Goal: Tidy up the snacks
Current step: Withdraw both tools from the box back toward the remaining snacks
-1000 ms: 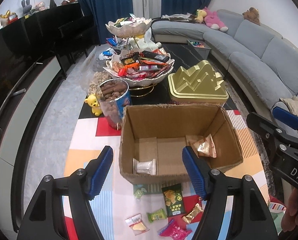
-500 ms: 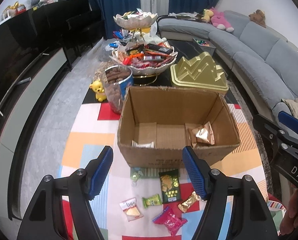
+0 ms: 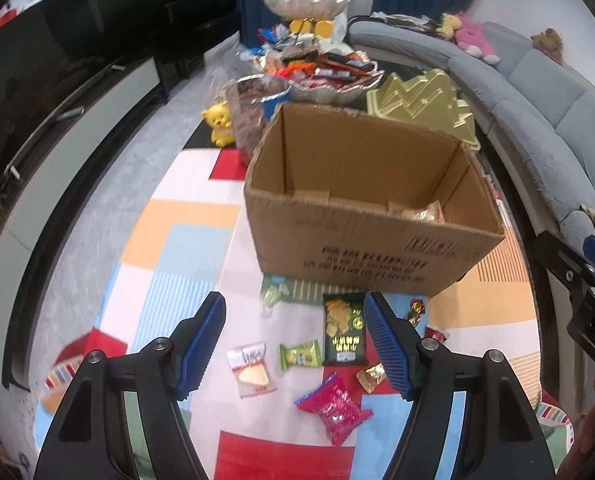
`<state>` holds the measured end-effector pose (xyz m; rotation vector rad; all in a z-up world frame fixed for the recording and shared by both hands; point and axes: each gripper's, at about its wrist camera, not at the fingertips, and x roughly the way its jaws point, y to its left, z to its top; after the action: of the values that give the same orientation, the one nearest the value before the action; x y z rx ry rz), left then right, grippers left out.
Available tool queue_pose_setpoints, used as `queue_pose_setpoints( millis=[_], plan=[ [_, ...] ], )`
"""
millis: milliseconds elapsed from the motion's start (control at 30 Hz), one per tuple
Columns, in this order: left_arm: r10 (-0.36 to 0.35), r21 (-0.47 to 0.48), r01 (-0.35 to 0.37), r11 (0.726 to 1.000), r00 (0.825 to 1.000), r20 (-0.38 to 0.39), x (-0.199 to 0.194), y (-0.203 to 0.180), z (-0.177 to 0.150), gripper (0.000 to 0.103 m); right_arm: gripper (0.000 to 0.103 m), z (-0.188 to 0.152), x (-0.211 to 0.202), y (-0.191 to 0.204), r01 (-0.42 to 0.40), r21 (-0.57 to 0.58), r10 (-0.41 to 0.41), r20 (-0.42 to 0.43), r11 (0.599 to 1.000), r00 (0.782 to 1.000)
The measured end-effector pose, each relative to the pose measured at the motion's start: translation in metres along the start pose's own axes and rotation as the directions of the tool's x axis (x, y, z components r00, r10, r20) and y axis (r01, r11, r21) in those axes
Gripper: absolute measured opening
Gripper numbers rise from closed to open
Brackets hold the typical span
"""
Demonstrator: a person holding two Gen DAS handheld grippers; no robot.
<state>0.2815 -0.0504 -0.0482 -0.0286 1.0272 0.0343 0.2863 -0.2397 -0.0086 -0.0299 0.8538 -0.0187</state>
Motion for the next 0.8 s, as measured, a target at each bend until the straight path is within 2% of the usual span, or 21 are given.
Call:
queue_pose_setpoints(
  millis=[400, 800],
  plan=[
    [0.035, -0.073, -0.04, 0.997, 0.997, -0.075, 0.017, -0.004, -0.05, 0.071, 0.08, -0.04, 0.014, -0.005, 0.014, 0.022, -0.012, -0.082, 1.0, 0.997],
    [0.062, -0.154, -0.077, 0.985, 0.993, -0.102, 0.029, -0.008, -0.08, 0.071, 0.08, -0.07, 0.03, -0.008, 0.006, 0.024, -0.002, -0.133, 1.0, 0.991]
  ],
)
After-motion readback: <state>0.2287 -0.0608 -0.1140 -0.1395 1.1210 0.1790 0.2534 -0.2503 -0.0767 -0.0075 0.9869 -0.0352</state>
